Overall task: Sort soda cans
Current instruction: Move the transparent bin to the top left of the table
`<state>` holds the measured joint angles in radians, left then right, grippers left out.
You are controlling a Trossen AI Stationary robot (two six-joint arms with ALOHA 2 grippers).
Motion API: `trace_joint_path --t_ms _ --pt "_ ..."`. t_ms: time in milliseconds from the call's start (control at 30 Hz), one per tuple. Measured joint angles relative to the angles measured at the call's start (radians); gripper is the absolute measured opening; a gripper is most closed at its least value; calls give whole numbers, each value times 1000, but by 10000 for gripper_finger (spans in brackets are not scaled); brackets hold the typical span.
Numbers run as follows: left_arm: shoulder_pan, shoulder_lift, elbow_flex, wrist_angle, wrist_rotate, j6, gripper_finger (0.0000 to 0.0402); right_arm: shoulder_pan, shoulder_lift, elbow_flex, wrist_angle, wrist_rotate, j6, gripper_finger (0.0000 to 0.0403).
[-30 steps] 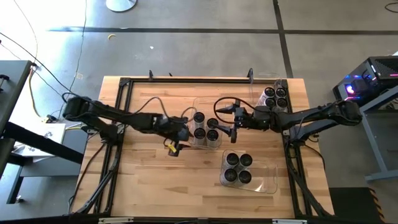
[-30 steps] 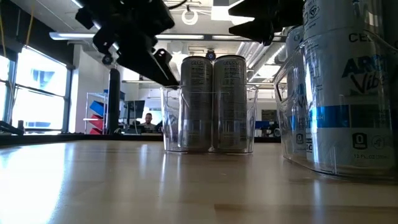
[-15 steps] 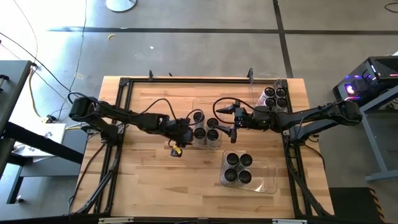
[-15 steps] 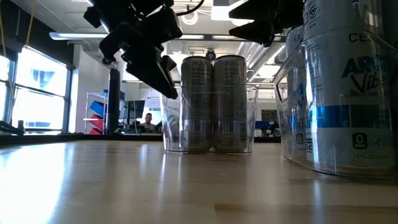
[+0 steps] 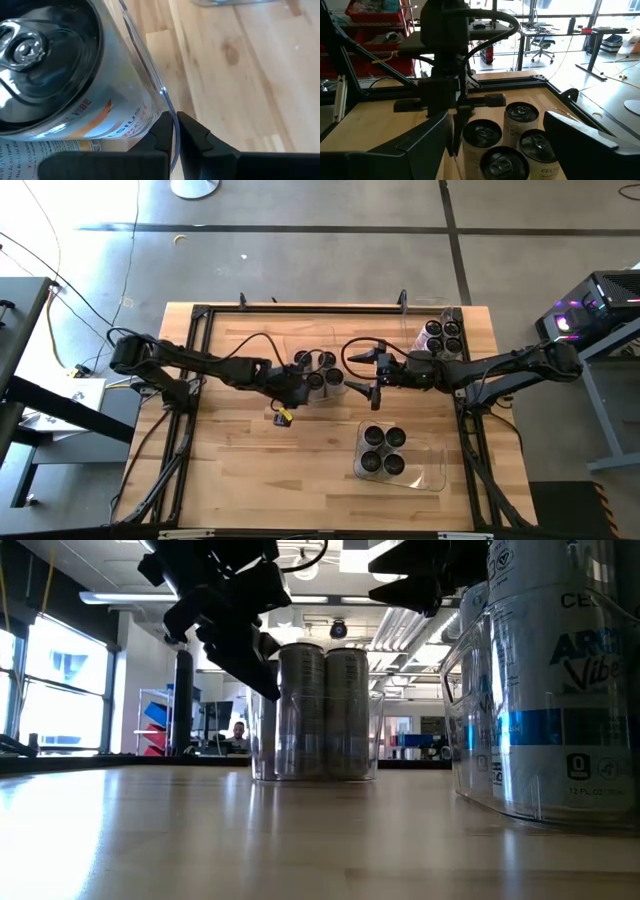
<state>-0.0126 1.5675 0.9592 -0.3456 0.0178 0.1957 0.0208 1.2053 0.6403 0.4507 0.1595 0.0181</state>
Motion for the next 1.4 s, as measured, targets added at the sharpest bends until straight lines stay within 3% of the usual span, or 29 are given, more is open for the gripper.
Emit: trace_joint_path --t_ms 400,833,1400 --pt "94 -58 -2 -172 3 223 7 0 0 0 -31 -1 5 319" --pt "241 -118 -6 -310 -4 315 9 0 0 0 -44 -1 10 319" --pt "365 -119 -6 -394 -83 266 146 0 0 0 -50 -1 11 319"
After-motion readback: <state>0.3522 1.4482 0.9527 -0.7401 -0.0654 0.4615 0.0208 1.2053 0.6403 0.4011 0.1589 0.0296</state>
